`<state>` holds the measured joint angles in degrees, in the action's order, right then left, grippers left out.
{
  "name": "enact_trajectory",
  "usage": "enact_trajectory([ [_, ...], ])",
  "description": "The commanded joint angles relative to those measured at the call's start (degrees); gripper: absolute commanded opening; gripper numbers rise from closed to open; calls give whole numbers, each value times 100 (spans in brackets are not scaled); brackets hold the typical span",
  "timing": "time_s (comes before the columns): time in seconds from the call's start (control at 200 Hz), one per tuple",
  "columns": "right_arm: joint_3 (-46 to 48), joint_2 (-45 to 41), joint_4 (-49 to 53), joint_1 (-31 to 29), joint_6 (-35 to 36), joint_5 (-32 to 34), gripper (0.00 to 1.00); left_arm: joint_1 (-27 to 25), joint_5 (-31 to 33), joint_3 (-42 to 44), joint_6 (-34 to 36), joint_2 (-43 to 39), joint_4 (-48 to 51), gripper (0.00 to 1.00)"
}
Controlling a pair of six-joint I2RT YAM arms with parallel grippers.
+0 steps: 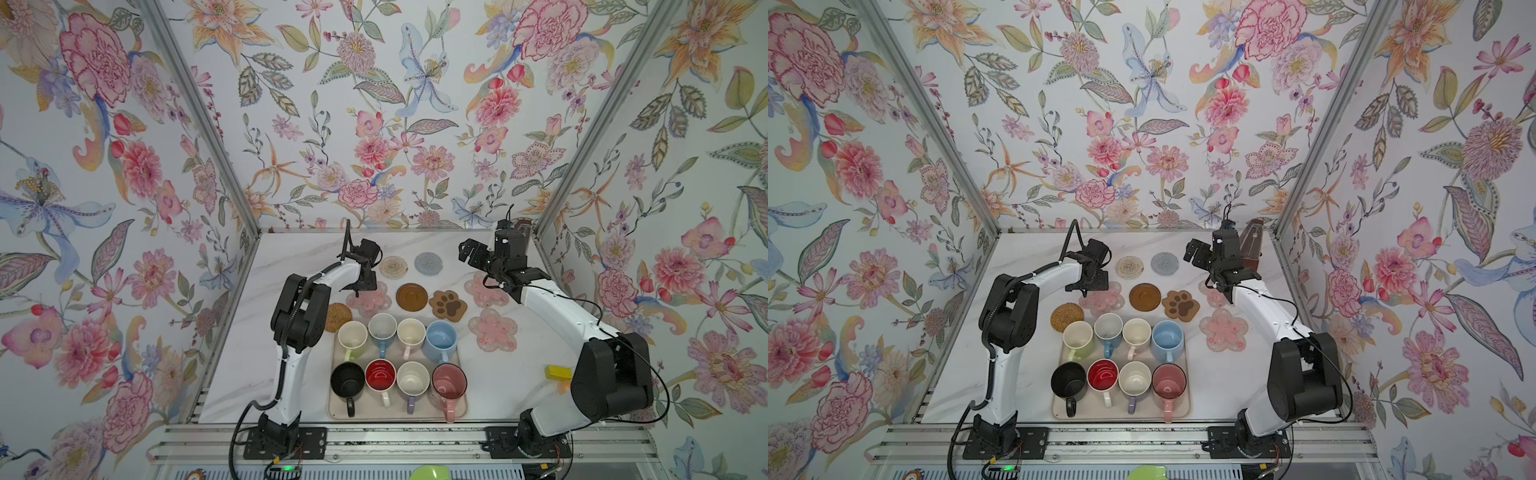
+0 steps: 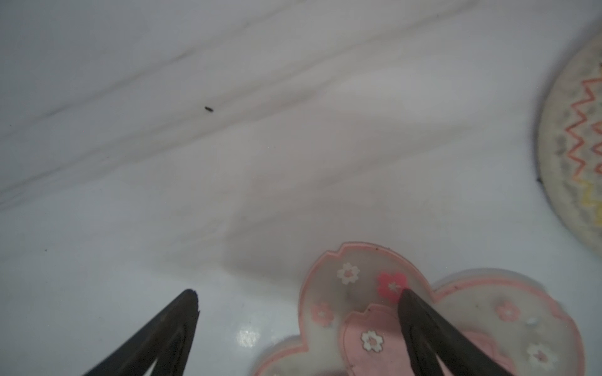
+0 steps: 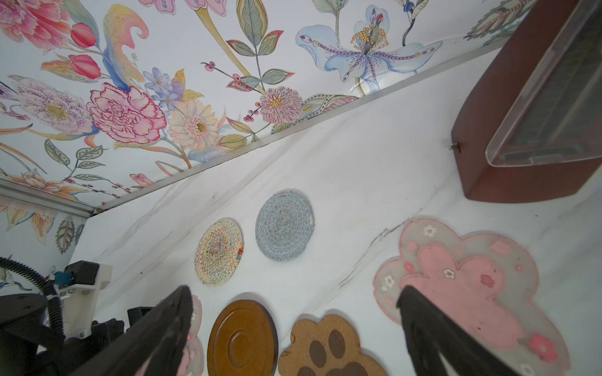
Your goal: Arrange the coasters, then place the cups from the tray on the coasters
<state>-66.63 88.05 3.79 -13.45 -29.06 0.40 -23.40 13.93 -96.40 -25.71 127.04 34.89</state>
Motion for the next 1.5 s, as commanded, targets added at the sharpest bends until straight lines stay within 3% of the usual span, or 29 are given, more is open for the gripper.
enact_trajectory([
  [0.0, 54, -168, 109, 44, -31, -18, 99, 182, 84, -287, 84, 212, 57, 98],
  [0.31, 6, -156, 174, 61, -35, 12, 99, 351, -42, -248, 205, -412, -126, 98],
  [0.691, -56, -18, 258, 69, -30, 4, 99, -7, -879, 1290, -337, -1526, -380, 97],
  [1.136, 109, -173, 289, 71, -4, 51, 99, -589, -847, 1070, -536, -1031, -228, 95],
  [1.496, 248, -348, 289, 138, 22, 82, 99, -613, -765, 608, -387, -401, -134, 94],
])
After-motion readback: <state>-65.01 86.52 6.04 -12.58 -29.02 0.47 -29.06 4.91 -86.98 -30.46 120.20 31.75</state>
